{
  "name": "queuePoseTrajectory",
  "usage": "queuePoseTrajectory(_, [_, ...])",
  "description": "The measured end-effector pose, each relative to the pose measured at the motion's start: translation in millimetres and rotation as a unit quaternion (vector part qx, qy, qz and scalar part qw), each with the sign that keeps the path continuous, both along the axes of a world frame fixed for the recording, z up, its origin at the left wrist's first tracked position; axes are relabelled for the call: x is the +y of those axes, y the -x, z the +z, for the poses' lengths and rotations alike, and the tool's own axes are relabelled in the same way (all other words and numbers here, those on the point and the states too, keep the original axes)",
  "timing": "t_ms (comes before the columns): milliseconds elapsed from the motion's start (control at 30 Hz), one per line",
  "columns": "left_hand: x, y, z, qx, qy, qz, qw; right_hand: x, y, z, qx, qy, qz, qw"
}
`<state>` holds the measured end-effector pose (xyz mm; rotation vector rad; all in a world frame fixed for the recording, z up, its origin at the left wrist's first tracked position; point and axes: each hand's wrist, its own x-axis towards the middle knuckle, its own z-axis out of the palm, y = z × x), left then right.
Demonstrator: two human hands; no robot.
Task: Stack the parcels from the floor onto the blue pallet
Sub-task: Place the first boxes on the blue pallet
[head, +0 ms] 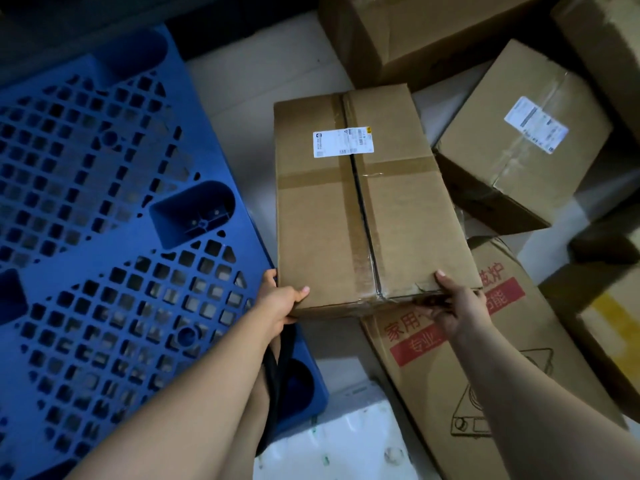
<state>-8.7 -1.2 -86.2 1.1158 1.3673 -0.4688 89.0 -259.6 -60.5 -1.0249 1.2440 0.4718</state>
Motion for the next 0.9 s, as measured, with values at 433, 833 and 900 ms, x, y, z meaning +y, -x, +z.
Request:
queuePoseTrajectory(433, [-48.6,50.0,138.4,-0.071,0.034,0.208,0.975,21.4,-43.2,168.0,-0.081,0.065,0.206,0.973])
queuePoseTrajectory(833, [7.3,95.9,191.1,-0.113,-0.027,0.376,0.919,152.8,-41.8,210.9,-0.162,-0.008,0.361,0.918])
queuePoseTrajectory(900, [24.0,108.8,179.3,-0.106,-0.035,0.404,0.908,190.5,-38.6,189.5,-0.162,-0.016,0.398,0.903])
